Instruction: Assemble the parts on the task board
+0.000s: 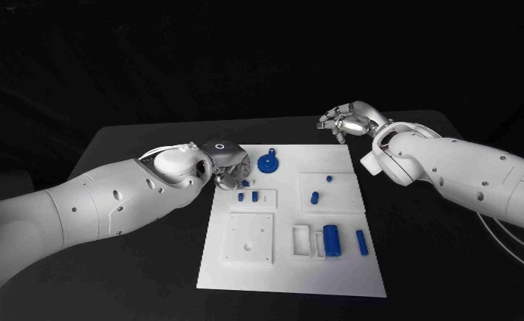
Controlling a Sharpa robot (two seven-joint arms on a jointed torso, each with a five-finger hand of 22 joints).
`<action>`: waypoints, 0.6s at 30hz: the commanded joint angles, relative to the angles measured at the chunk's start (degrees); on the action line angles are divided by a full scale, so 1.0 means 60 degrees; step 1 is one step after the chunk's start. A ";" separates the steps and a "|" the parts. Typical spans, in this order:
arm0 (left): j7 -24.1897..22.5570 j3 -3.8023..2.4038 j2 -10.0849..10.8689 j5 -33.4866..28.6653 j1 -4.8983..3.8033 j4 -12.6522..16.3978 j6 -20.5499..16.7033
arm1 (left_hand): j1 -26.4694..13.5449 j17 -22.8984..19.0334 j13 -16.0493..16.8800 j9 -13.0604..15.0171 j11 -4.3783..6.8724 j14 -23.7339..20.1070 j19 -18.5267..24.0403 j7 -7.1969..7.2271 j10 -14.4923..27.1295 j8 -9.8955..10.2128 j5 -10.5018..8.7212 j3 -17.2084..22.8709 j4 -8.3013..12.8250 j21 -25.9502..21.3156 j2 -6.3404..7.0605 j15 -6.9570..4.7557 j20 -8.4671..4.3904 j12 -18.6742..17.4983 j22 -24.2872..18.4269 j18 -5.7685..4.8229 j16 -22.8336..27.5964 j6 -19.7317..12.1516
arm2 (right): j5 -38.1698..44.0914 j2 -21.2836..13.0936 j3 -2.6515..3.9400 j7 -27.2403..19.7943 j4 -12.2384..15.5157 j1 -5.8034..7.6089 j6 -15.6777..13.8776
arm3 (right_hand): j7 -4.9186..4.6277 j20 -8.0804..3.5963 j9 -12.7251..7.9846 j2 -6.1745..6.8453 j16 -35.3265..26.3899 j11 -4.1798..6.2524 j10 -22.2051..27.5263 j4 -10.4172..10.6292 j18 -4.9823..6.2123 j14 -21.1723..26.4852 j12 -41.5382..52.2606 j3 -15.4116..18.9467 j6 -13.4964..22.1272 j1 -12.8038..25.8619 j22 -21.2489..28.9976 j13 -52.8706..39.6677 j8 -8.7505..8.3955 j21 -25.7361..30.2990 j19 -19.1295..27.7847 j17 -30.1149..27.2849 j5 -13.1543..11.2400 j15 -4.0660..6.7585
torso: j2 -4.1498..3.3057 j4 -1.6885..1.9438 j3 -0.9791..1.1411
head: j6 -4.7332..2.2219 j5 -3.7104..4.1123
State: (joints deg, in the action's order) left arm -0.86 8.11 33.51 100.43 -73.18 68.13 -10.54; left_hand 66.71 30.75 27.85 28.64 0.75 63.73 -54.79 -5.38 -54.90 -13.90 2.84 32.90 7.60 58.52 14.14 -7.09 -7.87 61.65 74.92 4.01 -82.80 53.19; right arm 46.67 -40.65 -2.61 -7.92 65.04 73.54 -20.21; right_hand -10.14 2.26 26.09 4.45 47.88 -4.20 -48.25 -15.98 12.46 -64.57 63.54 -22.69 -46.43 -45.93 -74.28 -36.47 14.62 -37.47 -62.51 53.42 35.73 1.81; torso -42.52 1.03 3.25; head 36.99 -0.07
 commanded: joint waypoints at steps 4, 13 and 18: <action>0.0134 0.0047 0.0029 -0.0011 0.0066 0.0059 -0.0069 | -0.0004 -0.0034 -0.0055 -0.0044 0.0036 0.0054 -0.0038 0.0023 -0.0055 0.0102 0.0010 -0.0160 0.0002 0.0025 0.0212 -0.0015 -0.0769 0.0060 0.0147 0.0085 -0.0030 -0.0219 | -0.0024 0.0002 0.0007 -0.0092 -0.0004 -0.0007 0.0081 | -0.0075 -0.0017 -0.0017 -0.0011 0.0037 -0.0013 0.0056 0.0039 0.0423 0.0058 0.0067 -0.0007 0.0018 0.0051 -0.0015 0.0007 0.0042 0.0050 -0.0078 -0.0010 0.0049 -0.0011 | 0.0001 -0.0006 0.0005 | -0.0003 0.0009; -0.0095 0.0047 -0.0016 -0.0046 0.0066 0.0174 0.0464 | 0.0424 -0.0080 -0.0172 -0.0020 0.0047 0.0004 0.0029 0.0039 0.0043 -0.0068 0.0042 -0.0118 0.0269 0.0007 -0.0102 -0.0022 -0.0766 0.0138 0.0136 0.0075 -0.0012 0.0032 | -0.0024 0.0007 0.0007 -0.0092 -0.0005 -0.0010 0.0092 | -0.0074 -0.0019 -0.0018 -0.0011 0.0039 -0.0013 0.0056 0.0036 0.0423 0.0057 0.0071 -0.0010 0.0018 0.0050 -0.0019 0.0009 0.0043 0.0052 -0.0081 -0.0010 0.0049 -0.0010 | 0.0001 -0.0007 0.0009 | 0.0006 0.0010; -0.0174 0.0047 -0.0028 -0.0047 0.0066 0.0205 0.0684 | 0.0657 -0.0091 -0.0244 -0.0023 -0.0020 -0.0099 0.0140 -0.0036 0.0162 -0.0198 0.0065 0.0055 0.0415 0.0006 -0.0443 0.0041 -0.0732 0.0200 0.0157 0.0033 -0.0024 0.0300 | -0.0025 0.0012 0.0007 -0.0092 0.0000 -0.0011 0.0095 | -0.0074 -0.0019 -0.0019 -0.0012 0.0040 -0.0013 0.0055 0.0036 0.0423 0.0056 0.0073 -0.0010 0.0018 0.0051 -0.0021 0.0010 0.0044 0.0053 -0.0082 -0.0010 0.0049 -0.0010 | 0.0003 -0.0004 0.0012 | 0.0004 0.0007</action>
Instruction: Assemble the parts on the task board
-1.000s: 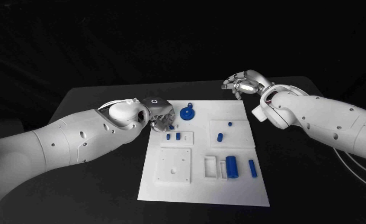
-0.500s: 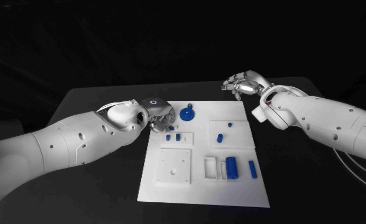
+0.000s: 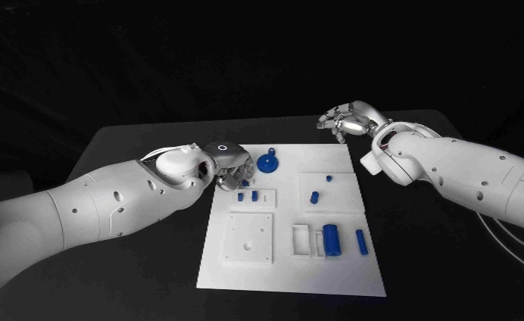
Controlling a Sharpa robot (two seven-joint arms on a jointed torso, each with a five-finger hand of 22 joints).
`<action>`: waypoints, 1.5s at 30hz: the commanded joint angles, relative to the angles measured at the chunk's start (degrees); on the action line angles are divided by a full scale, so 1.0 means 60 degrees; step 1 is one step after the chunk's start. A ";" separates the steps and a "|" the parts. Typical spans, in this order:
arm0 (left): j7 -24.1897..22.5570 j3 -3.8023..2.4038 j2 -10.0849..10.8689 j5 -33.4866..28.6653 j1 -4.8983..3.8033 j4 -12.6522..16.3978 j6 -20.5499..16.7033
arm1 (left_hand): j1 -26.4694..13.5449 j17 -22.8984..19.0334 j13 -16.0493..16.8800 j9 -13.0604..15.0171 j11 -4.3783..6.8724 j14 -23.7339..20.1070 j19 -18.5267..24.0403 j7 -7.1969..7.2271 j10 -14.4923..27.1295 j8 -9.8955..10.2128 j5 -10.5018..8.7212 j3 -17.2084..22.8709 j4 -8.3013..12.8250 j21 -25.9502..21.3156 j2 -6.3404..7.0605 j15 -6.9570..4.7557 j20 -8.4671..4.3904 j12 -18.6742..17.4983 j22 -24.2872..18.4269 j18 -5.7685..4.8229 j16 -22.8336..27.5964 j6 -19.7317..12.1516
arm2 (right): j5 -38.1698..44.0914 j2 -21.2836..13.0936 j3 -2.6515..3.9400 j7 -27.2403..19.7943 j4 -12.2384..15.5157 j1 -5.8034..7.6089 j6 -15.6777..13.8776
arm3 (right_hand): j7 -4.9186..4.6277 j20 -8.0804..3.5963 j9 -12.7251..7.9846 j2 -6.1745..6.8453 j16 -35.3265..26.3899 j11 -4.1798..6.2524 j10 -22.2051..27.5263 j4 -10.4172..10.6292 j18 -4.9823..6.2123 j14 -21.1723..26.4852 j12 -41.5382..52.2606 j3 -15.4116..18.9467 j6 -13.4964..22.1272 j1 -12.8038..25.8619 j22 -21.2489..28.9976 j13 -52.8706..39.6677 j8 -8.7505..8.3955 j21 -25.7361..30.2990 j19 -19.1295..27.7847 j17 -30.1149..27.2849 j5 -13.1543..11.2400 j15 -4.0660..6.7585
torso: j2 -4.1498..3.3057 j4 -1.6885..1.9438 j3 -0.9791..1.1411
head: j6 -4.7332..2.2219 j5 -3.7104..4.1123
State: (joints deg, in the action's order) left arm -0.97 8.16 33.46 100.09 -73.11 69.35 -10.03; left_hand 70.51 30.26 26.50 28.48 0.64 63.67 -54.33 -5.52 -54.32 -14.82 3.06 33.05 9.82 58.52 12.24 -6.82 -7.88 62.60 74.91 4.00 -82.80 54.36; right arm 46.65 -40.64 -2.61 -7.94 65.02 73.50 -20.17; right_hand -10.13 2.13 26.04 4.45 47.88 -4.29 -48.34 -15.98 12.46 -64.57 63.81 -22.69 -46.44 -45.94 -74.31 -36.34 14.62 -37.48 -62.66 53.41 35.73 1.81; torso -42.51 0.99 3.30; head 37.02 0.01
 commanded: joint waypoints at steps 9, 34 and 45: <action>-0.0266 0.0039 -0.0073 -0.0091 0.0054 0.0072 0.0782 | 0.0257 -0.0011 -0.0104 -0.0084 -0.0017 -0.0135 0.0107 -0.0020 0.0117 -0.0037 0.0022 0.0442 0.0162 0.0052 -0.0349 0.0010 -0.0707 0.0152 0.0174 0.0020 -0.0091 0.0171 | -0.0023 0.0028 0.0007 -0.0091 -0.0018 -0.0023 0.0096 | -0.0076 0.0002 -0.0011 -0.0013 0.0042 0.0002 0.0069 0.0038 0.0423 0.0055 0.0031 -0.0010 0.0018 0.0057 -0.0018 -0.0009 0.0046 0.0056 -0.0061 -0.0010 0.0049 -0.0010 | -0.0003 -0.0004 0.0003 | 0.0014 0.0002; 0.0133 0.0044 -0.0176 0.0411 0.0025 -0.0018 0.1140 | -0.0175 0.0061 -0.0235 -0.0142 0.0001 0.0147 -0.0152 -0.0034 -0.0207 -0.0175 -0.0007 0.0234 0.0069 0.0362 -0.0262 -0.0009 -0.0735 0.0487 0.0175 0.0157 -0.0421 0.0484 | -0.0029 0.0033 0.0007 -0.0087 -0.0015 -0.0025 0.0085 | -0.0075 0.0000 -0.0014 -0.0011 0.0046 0.0003 0.0070 0.0040 0.0423 0.0054 0.0038 -0.0011 0.0019 0.0070 -0.0027 -0.0003 0.0049 0.0062 -0.0067 -0.0012 0.0051 -0.0010 | -0.0005 0.0001 0.0000 | 0.0034 0.0011; 0.0280 0.0041 -0.0055 0.0431 0.0029 -0.0009 0.0403 | -0.0183 0.0190 -0.0376 -0.0159 0.0135 0.0483 -0.0426 0.0097 -0.0686 -0.0290 -0.0001 0.0312 -0.0004 0.0573 -0.0493 -0.0144 -0.0843 0.0593 0.0160 0.0250 -0.0666 0.0767 | -0.0029 0.0027 0.0007 -0.0091 -0.0013 -0.0025 0.0061 | -0.0075 -0.0001 -0.0015 -0.0009 0.0047 0.0003 0.0072 0.0039 0.0423 0.0054 0.0041 -0.0013 0.0020 0.0072 -0.0031 0.0000 0.0050 0.0066 -0.0070 -0.0012 0.0052 -0.0009 | -0.0002 0.0001 -0.0004 | 0.0020 0.0004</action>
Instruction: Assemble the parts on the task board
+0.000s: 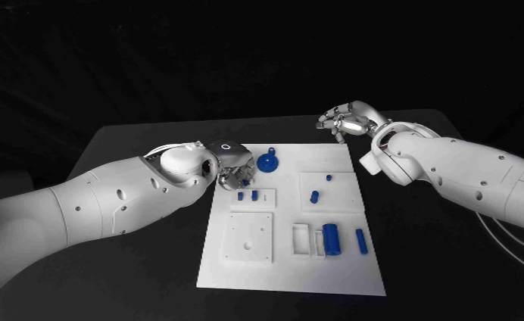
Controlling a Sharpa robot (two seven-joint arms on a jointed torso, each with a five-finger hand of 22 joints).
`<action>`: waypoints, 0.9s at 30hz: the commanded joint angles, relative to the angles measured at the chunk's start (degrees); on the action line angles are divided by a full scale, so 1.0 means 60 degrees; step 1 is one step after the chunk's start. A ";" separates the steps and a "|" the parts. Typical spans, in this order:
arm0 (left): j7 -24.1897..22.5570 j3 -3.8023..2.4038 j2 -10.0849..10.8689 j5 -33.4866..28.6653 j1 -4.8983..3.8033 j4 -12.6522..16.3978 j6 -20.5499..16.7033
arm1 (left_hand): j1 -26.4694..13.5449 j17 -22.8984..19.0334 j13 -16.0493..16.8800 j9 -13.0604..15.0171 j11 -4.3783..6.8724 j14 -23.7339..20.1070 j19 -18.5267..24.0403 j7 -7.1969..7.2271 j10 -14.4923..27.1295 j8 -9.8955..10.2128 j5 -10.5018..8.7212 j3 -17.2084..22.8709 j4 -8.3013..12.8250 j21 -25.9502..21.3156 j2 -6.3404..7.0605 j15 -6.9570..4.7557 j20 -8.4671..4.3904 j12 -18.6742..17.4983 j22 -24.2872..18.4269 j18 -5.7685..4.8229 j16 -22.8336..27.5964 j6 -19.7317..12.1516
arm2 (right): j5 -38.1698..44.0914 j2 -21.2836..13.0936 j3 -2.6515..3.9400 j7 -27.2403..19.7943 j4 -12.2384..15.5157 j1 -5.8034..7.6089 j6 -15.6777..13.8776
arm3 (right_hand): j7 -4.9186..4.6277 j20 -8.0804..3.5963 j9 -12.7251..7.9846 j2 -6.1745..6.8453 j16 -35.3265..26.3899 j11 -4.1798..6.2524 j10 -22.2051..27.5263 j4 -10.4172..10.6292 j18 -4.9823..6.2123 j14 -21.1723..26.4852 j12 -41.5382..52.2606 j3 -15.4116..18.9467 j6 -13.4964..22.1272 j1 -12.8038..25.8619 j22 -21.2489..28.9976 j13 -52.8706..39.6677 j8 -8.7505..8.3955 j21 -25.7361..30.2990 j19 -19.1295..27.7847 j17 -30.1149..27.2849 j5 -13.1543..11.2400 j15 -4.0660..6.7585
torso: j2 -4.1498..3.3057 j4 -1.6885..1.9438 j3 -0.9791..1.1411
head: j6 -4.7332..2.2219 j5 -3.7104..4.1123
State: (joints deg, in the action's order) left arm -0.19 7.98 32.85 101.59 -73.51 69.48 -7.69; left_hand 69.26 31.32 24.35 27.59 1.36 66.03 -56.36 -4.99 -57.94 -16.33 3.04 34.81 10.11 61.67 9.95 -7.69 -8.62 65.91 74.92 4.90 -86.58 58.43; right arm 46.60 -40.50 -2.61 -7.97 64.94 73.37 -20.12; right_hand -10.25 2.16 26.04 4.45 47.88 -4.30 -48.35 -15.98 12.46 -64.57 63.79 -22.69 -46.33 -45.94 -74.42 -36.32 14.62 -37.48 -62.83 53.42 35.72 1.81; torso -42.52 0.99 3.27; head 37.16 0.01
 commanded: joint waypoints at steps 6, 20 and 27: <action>0.0146 0.0069 0.0126 -0.0027 0.0097 -0.0021 -0.0350 | 0.0063 0.0034 -0.0083 -0.0027 0.0048 0.0215 -0.0186 0.0038 -0.0237 -0.0056 0.0013 0.0086 -0.0054 0.0112 -0.0208 -0.0033 -0.0758 0.0040 0.0146 0.0132 -0.0048 0.0153 | -0.0022 0.0000 0.0007 -0.0091 -0.0007 -0.0003 0.0052 | -0.0056 -0.0006 -0.0016 -0.0009 0.0048 0.0005 0.0075 0.0039 0.0423 0.0055 0.0047 -0.0013 0.0002 0.0074 -0.0014 -0.0002 0.0050 0.0068 -0.0042 -0.0013 0.0053 -0.0009 | -0.0002 0.0003 -0.0004 | -0.0025 0.0009; 0.0218 0.0063 0.0194 -0.0677 0.0100 -0.0038 -0.0824 | 0.0013 0.0080 -0.0157 -0.0049 0.0086 0.0385 -0.0295 0.0072 -0.0436 -0.0077 0.0016 0.0103 -0.0090 0.0193 -0.0258 -0.0069 -0.0794 0.0053 0.0137 0.0163 -0.0081 0.0235 | -0.0022 0.0009 0.0007 -0.0111 -0.0015 -0.0004 0.0039 | -0.0057 -0.0007 -0.0018 -0.0009 0.0049 0.0004 0.0078 0.0038 0.0423 0.0057 0.0052 -0.0016 0.0003 0.0078 -0.0020 0.0001 0.0052 0.0073 -0.0044 -0.0014 0.0056 -0.0010 | 0.0001 0.0007 -0.0003 | -0.0051 -0.0017; 0.0174 0.0045 0.0323 -0.1728 0.0103 -0.0079 -0.1275 | 0.0013 0.0101 -0.0183 -0.0050 0.0106 0.0449 -0.0346 0.0092 -0.0500 -0.0100 0.0023 0.0114 -0.0089 0.0230 -0.0291 -0.0090 -0.0813 0.0060 0.0135 0.0181 -0.0093 0.0289 | -0.0022 0.0004 0.0007 -0.0120 -0.0022 -0.0004 0.0035 | -0.0056 -0.0008 -0.0019 -0.0008 0.0050 0.0004 0.0079 0.0038 0.0423 0.0057 0.0054 -0.0017 0.0002 0.0080 -0.0022 0.0002 0.0054 0.0075 -0.0045 -0.0014 0.0057 -0.0010 | 0.0001 0.0005 0.0000 | -0.0058 -0.0019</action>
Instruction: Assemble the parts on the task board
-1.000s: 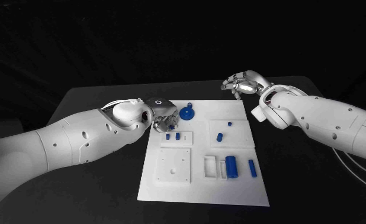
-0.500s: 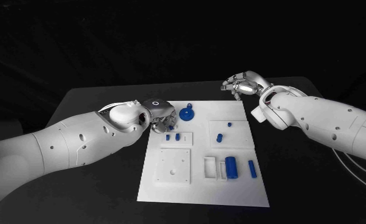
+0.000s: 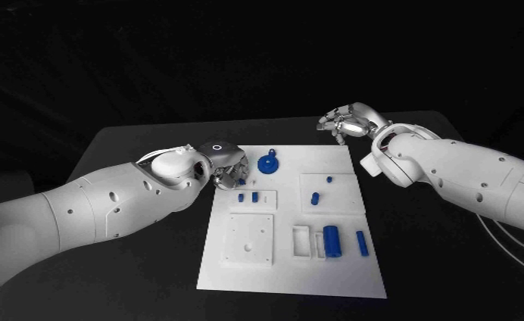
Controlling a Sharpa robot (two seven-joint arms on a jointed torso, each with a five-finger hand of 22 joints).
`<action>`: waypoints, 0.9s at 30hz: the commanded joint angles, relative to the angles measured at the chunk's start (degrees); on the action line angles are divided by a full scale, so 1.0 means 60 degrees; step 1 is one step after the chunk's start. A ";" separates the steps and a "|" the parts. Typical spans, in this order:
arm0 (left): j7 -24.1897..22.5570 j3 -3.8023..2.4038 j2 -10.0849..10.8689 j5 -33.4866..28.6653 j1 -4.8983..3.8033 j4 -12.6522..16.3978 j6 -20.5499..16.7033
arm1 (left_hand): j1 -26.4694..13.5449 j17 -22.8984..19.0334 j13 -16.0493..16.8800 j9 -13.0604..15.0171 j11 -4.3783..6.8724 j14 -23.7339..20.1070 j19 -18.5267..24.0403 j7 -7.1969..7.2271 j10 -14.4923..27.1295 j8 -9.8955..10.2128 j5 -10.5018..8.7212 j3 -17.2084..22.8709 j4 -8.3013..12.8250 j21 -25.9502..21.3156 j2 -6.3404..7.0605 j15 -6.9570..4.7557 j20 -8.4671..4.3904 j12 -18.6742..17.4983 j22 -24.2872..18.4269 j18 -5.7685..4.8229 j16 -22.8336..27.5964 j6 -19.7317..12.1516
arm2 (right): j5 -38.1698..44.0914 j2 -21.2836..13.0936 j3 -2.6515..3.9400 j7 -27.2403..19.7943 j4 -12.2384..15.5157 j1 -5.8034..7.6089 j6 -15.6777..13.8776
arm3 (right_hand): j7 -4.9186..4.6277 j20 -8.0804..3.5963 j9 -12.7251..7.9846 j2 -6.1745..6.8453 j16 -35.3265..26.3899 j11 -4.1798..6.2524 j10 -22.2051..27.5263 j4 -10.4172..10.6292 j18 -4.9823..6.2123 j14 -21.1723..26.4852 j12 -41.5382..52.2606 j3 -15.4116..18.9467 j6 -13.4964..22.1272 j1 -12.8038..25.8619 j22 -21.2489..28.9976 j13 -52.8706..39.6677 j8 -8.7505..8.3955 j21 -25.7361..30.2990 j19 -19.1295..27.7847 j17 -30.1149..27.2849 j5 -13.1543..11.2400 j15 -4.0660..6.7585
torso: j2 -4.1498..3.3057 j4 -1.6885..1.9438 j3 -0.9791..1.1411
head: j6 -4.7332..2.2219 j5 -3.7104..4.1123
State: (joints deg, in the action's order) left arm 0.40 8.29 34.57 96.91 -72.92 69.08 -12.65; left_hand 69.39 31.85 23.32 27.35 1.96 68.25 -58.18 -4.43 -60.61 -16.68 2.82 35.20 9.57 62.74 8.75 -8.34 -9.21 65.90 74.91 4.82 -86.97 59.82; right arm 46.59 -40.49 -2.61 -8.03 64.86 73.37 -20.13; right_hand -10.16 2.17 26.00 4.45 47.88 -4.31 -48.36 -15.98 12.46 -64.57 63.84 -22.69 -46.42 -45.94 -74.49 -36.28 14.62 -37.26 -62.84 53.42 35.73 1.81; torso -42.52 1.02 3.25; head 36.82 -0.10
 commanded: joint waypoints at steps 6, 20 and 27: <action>-0.0157 -0.0025 0.0163 -0.2568 0.0005 -0.0022 -0.0763 | -0.0039 0.0026 -0.0031 -0.0023 0.0012 0.0122 -0.0084 0.0003 -0.0096 -0.0030 0.0063 0.0041 -0.0008 0.0079 -0.0106 0.0005 -0.0727 0.0066 0.0135 0.0205 -0.0031 0.0048 | -0.0020 -0.0008 0.0007 -0.0110 -0.0009 -0.0004 0.0032 | -0.0071 -0.0010 -0.0013 -0.0007 0.0051 0.0006 0.0083 0.0037 0.0422 0.0058 0.0048 -0.0017 0.0016 0.0082 -0.0013 -0.0003 0.0055 0.0041 -0.0045 -0.0015 0.0058 -0.0010 | -0.0001 -0.0001 0.0000 | -0.0028 0.0006; -0.0983 -0.0030 0.0294 -0.6655 0.0004 -0.0121 -0.0397 | -0.0300 0.0087 -0.0068 -0.0090 -0.0009 0.0145 -0.0097 -0.0022 -0.0116 0.0069 0.0051 -0.0119 -0.0070 0.0117 -0.0061 0.0022 -0.0726 0.0097 0.0127 0.0212 -0.0023 -0.0104 | -0.0020 -0.0012 0.0007 -0.0110 -0.0006 -0.0004 0.0032 | -0.0070 -0.0011 -0.0014 -0.0005 0.0052 0.0006 0.0085 0.0033 0.0422 0.0059 0.0053 -0.0019 0.0016 0.0082 -0.0019 0.0000 0.0057 0.0045 -0.0048 -0.0016 0.0059 -0.0010 | 0.0003 0.0002 0.0005 | -0.0040 -0.0020; -0.1342 -0.0029 0.0279 -0.7576 0.0006 -0.0035 -0.0232 | -0.0380 0.0161 -0.0055 -0.0105 0.0002 0.0180 -0.0118 -0.0013 -0.0176 0.0073 0.0052 -0.0224 0.0003 0.0190 -0.0104 0.0012 -0.0735 0.0180 0.0152 0.0229 -0.0096 -0.0103 | -0.0020 -0.0016 0.0007 -0.0109 -0.0009 -0.0004 0.0028 | -0.0070 -0.0012 -0.0015 -0.0003 0.0052 0.0006 0.0086 0.0030 0.0423 0.0059 0.0055 -0.0020 0.0016 0.0081 -0.0021 0.0001 0.0058 0.0047 -0.0049 -0.0016 0.0058 -0.0010 | 0.0001 0.0000 0.0002 | -0.0052 -0.0022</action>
State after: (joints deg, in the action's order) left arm -4.51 8.15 36.35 57.75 -72.89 68.66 -15.35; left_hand 67.59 32.77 22.99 26.79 1.98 68.96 -58.49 -4.49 -61.38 -16.62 2.83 34.09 9.57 63.67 8.05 -8.23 -9.49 66.78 74.94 5.32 -87.24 59.48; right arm 46.58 -40.58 -2.61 -8.12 64.81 73.36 -20.14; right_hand -10.15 2.26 26.00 4.45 47.88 -4.19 -48.24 -15.98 12.47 -64.57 63.90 -22.69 -46.44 -45.94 -74.56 -36.21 14.62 -37.26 -62.93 53.42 35.72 1.81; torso -42.50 1.02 3.27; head 36.55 -0.20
